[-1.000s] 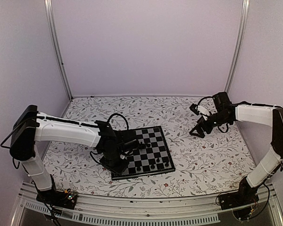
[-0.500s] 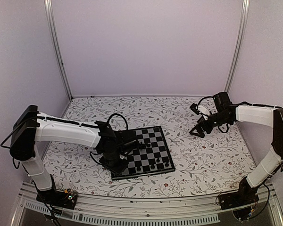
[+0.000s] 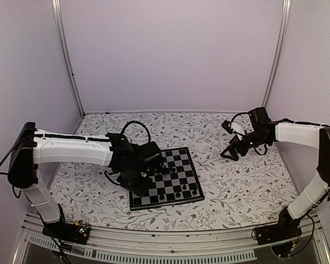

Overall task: Set up the chess pieces on the board
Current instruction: Place the chess piece on the chessboard, then pick up the chess piece from the chessboard.

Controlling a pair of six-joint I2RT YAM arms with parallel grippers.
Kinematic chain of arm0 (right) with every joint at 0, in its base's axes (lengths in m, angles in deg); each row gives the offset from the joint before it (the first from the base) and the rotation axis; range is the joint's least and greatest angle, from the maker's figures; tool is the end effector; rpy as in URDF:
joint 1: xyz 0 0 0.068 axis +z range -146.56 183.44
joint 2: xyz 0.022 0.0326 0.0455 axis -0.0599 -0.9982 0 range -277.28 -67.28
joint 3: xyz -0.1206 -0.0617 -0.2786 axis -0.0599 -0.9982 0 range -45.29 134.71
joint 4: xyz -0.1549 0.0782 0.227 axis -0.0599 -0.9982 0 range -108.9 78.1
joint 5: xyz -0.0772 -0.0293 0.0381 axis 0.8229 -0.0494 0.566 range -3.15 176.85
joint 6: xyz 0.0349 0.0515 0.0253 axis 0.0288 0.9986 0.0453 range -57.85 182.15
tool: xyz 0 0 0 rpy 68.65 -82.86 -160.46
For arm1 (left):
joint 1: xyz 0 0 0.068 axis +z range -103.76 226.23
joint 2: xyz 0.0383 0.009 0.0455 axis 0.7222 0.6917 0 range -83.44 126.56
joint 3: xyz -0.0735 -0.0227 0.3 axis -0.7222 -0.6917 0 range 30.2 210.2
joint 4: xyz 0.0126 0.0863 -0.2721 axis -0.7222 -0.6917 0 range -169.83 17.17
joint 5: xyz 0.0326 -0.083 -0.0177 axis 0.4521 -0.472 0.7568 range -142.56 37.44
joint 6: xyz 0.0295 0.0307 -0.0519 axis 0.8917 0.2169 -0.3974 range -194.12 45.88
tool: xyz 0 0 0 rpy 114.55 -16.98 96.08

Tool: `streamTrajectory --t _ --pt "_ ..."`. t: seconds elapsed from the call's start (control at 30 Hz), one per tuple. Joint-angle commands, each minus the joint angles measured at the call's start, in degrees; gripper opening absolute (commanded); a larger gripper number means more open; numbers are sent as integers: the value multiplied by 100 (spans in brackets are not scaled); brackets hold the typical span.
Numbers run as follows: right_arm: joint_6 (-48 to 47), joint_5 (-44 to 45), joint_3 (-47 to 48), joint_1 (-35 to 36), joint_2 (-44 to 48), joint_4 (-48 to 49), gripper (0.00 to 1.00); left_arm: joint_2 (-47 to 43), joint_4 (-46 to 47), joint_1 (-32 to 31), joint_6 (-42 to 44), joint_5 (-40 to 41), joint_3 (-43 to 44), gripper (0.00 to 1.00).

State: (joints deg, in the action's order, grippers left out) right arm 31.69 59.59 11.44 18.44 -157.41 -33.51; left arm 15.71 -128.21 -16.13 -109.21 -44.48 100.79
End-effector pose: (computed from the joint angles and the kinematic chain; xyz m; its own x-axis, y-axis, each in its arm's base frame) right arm 0.3313 0.1142 0.2169 -0.4369 -0.5835 -0.6846 -0.8182 0.5740 0.0329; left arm 0.1681 -0.3048 0.2085 -0.8777 0.4493 -0.1665 0.4469 0.8930 0.0536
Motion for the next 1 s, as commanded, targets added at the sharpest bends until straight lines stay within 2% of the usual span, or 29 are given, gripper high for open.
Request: streamTrajectory --t 0.0,0.07,0.1,0.13,0.17,0.27,0.4,0.5,0.63,0.8,0.97 --pt "304 120 331 -100 464 11 99 -448 -64 262 346 399 548 46" --pt "680 977 256 -229 652 429 99 -393 49 493 577 418 622 46" --pt "1080 2139 127 -332 818 797 99 -346 144 608 722 417 661 45" --pt "1401 2369 -11 -521 947 1068 99 -282 233 728 838 402 693 44" --pt "1645 2182 -87 -909 1018 1187 99 -229 360 815 959 353 720 44" --pt "2038 722 -125 -1698 1076 1020 99 -69 710 1062 1222 164 779 44" --pt "1655 -70 -779 -1773 1464 1453 98 225 1119 1390 1516 -205 852 42" --pt "1051 -698 -854 -1773 1793 1313 89 528 1251 1506 1649 -294 986 35" --pt "608 -1024 -752 -1777 1695 1027 78 912 1243 1593 1749 -363 1162 28" --pt "524 -1425 -752 -1773 1493 917 75 1170 1241 1662 1821 -474 1250 25" --pt "513 -1300 -715 -1769 1318 976 75 1304 1294 1705 1852 -489 1218 25"
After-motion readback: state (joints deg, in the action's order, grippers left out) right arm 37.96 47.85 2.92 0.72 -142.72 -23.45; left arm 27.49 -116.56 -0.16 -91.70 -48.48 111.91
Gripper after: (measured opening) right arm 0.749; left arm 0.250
